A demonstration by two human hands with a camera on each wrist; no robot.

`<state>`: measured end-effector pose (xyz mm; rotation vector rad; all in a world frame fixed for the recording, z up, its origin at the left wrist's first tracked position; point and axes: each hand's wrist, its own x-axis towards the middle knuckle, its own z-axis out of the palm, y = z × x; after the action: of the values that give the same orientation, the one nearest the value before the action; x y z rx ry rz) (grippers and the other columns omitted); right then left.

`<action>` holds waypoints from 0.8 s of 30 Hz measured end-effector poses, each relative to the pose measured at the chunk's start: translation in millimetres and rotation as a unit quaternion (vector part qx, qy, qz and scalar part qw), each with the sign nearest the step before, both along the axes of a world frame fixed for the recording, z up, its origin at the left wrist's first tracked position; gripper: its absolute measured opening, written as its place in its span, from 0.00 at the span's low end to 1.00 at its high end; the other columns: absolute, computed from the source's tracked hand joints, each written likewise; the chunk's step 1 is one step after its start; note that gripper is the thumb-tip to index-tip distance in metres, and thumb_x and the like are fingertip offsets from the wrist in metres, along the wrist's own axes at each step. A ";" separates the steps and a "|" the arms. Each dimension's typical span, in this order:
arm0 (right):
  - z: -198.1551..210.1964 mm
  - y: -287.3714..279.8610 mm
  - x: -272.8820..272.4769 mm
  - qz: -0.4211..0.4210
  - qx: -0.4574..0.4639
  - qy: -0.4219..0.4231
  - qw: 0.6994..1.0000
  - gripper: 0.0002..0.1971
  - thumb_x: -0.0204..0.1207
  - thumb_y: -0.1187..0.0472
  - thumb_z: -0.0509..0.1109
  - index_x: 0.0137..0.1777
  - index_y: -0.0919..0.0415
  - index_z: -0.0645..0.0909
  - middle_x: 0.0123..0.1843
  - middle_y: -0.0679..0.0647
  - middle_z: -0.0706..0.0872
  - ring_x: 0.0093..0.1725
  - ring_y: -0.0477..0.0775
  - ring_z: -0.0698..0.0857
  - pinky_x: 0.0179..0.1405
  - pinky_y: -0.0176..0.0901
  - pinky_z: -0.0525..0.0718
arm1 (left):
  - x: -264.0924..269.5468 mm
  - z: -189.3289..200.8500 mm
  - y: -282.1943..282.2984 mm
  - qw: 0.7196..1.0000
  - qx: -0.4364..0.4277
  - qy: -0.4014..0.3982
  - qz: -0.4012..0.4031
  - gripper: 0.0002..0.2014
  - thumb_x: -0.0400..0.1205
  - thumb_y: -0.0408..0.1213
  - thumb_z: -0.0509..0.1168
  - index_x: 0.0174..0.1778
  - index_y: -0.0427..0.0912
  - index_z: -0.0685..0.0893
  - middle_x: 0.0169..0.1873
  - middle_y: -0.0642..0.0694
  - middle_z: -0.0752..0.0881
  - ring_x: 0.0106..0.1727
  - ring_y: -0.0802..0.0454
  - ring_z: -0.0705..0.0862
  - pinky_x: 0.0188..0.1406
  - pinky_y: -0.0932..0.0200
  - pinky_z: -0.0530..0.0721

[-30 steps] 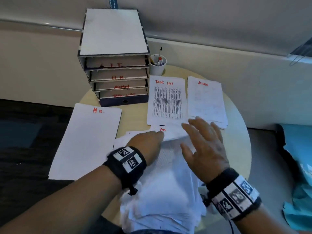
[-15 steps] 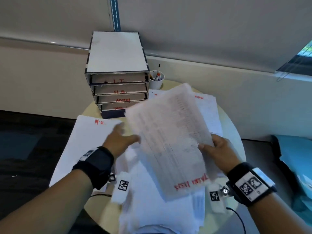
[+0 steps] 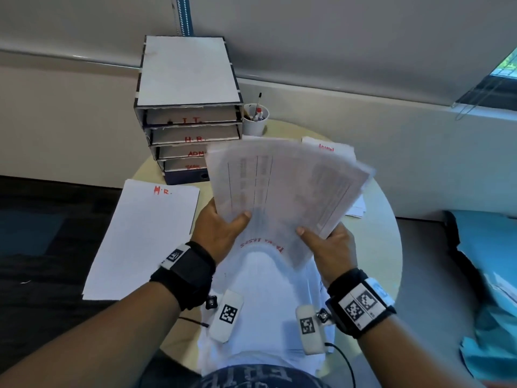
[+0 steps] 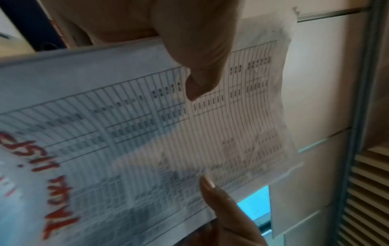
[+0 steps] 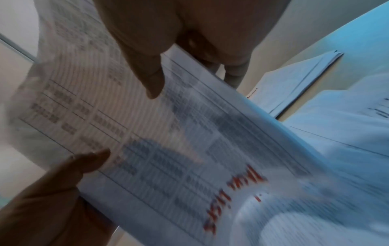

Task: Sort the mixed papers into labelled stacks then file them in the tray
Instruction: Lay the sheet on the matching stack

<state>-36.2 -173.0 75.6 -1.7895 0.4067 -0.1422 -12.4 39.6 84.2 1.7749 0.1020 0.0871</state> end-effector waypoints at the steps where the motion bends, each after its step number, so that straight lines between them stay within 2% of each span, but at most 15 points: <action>1: -4.1 -1.6 -1.9 -0.002 0.002 0.008 1.000 0.12 0.68 0.63 0.82 0.51 0.58 0.87 0.44 0.48 0.92 0.44 0.47 0.91 0.41 0.41 0.88 | -1.7 -5.2 2.7 1.000 0.013 0.010 0.000 0.14 0.79 0.34 0.73 0.59 0.49 0.83 0.48 0.59 0.87 0.48 0.70 0.85 0.40 0.79 0.81; 2: -6.9 -3.4 -3.7 -0.004 0.011 0.012 1.000 0.13 0.68 0.65 0.82 0.52 0.59 0.87 0.45 0.49 0.93 0.45 0.49 0.91 0.42 0.43 0.88 | -3.1 -10.2 4.2 1.000 0.018 0.019 -0.005 0.14 0.79 0.34 0.74 0.57 0.52 0.82 0.48 0.59 0.87 0.49 0.68 0.84 0.41 0.78 0.81; 4: -9.6 -4.9 -5.6 -0.005 0.040 0.007 0.999 0.13 0.70 0.71 0.79 0.54 0.61 0.88 0.45 0.49 0.93 0.45 0.48 0.91 0.43 0.42 0.87 | -5.4 -20.9 4.3 0.999 0.004 0.040 -0.014 0.16 0.78 0.32 0.74 0.54 0.58 0.80 0.49 0.62 0.86 0.52 0.69 0.83 0.45 0.76 0.80; 7: -9.5 -4.4 -6.2 0.004 0.056 -0.007 0.998 0.16 0.71 0.76 0.75 0.49 0.54 0.89 0.43 0.45 0.93 0.43 0.42 0.90 0.43 0.37 0.87 | -5.2 -37.0 1.0 0.997 0.007 0.067 -0.023 0.15 0.79 0.32 0.73 0.57 0.53 0.82 0.50 0.60 0.87 0.52 0.70 0.82 0.43 0.78 0.80; 9: -10.1 -5.4 -3.5 0.000 0.053 -0.011 0.999 0.18 0.72 0.77 0.74 0.45 0.49 0.88 0.42 0.44 0.92 0.43 0.42 0.89 0.43 0.34 0.88 | -3.9 -46.2 -0.4 0.996 0.026 0.088 -0.025 0.13 0.80 0.32 0.71 0.59 0.48 0.84 0.50 0.55 0.87 0.52 0.58 0.85 0.45 0.72 0.81; 11: -9.4 -7.8 0.2 -0.015 0.030 0.003 0.999 0.13 0.72 0.74 0.75 0.43 0.53 0.87 0.41 0.48 0.91 0.42 0.50 0.88 0.42 0.39 0.87 | -0.7 -50.9 0.8 0.993 0.061 0.095 -0.027 0.13 0.82 0.33 0.68 0.63 0.44 0.84 0.52 0.52 0.86 0.55 0.49 0.85 0.47 0.68 0.82; 13: -5.1 -15.6 5.0 -0.046 -0.033 0.014 0.998 0.09 0.72 0.70 0.78 0.48 0.57 0.85 0.44 0.50 0.90 0.46 0.53 0.87 0.48 0.44 0.88 | 3.8 -43.9 4.6 0.990 0.097 0.093 -0.036 0.14 0.84 0.36 0.66 0.66 0.43 0.83 0.52 0.51 0.86 0.53 0.49 0.84 0.47 0.65 0.84; 15: 11.1 -25.9 5.1 -0.088 -0.114 -0.038 0.989 0.22 0.70 0.64 0.81 0.63 0.55 0.80 0.59 0.51 0.87 0.59 0.49 0.85 0.64 0.50 0.85 | 9.7 -25.7 6.8 0.983 0.163 0.060 -0.058 0.10 0.85 0.39 0.64 0.61 0.45 0.82 0.50 0.50 0.86 0.48 0.48 0.83 0.47 0.55 0.85; 16: 22.9 -31.1 3.1 -0.092 -0.174 -0.113 0.974 0.28 0.69 0.62 0.82 0.69 0.55 0.77 0.65 0.54 0.83 0.64 0.50 0.82 0.69 0.51 0.81 | 13.1 -13.5 6.9 0.971 0.223 0.029 -0.080 0.04 0.85 0.39 0.63 0.54 0.47 0.81 0.45 0.51 0.85 0.43 0.49 0.82 0.41 0.54 0.82; 17: 36.9 -34.5 -0.3 -0.066 -0.252 -0.200 0.944 0.32 0.68 0.61 0.82 0.72 0.57 0.75 0.69 0.58 0.81 0.68 0.54 0.80 0.73 0.50 0.78 | 16.1 0.7 4.8 0.949 0.293 -0.008 -0.112 0.02 0.84 0.40 0.62 0.46 0.49 0.79 0.40 0.53 0.82 0.39 0.52 0.80 0.35 0.56 0.76; 18: 49.0 -35.2 -2.6 -0.012 -0.334 -0.269 0.903 0.33 0.67 0.60 0.81 0.72 0.60 0.75 0.71 0.61 0.80 0.70 0.59 0.79 0.75 0.51 0.76 | 19.3 14.3 0.7 0.919 0.364 -0.045 -0.146 0.06 0.84 0.40 0.61 0.41 0.51 0.74 0.37 0.54 0.78 0.37 0.53 0.78 0.32 0.58 0.71; 19: 60.8 -32.9 -4.9 0.056 -0.413 -0.301 0.858 0.31 0.66 0.58 0.81 0.71 0.60 0.77 0.71 0.62 0.80 0.71 0.62 0.79 0.75 0.57 0.75 | 22.4 25.8 -4.9 0.886 0.420 -0.076 -0.182 0.06 0.83 0.39 0.59 0.39 0.50 0.72 0.36 0.54 0.76 0.38 0.51 0.77 0.32 0.57 0.68; 21: 71.3 -26.8 -2.8 0.168 -0.540 -0.266 0.781 0.28 0.67 0.56 0.80 0.68 0.56 0.80 0.70 0.61 0.81 0.71 0.65 0.80 0.72 0.70 0.72 | 26.4 42.3 -18.2 0.829 0.498 -0.109 -0.228 0.04 0.81 0.37 0.58 0.41 0.48 0.70 0.38 0.50 0.76 0.40 0.47 0.78 0.35 0.55 0.70; 22: 71.3 -25.0 -0.4 0.195 -0.575 -0.235 0.759 0.26 0.68 0.56 0.78 0.67 0.55 0.81 0.70 0.61 0.81 0.70 0.66 0.80 0.71 0.71 0.71 | 26.1 46.1 -23.9 0.807 0.525 -0.118 -0.243 0.04 0.81 0.36 0.57 0.41 0.48 0.70 0.39 0.48 0.77 0.41 0.46 0.78 0.36 0.54 0.70; 24: 66.6 -29.2 4.9 0.226 -0.599 -0.192 0.744 0.18 0.70 0.60 0.75 0.60 0.56 0.85 0.63 0.59 0.84 0.63 0.66 0.83 0.65 0.66 0.75 | 24.2 47.2 -33.2 0.775 0.559 -0.122 -0.269 0.04 0.80 0.33 0.57 0.42 0.47 0.70 0.40 0.47 0.79 0.40 0.44 0.78 0.35 0.52 0.69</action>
<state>-31.2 -202.1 142.2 -2.9700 -0.6060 -0.5006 11.8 6.4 131.3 2.8874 -0.8165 -0.0614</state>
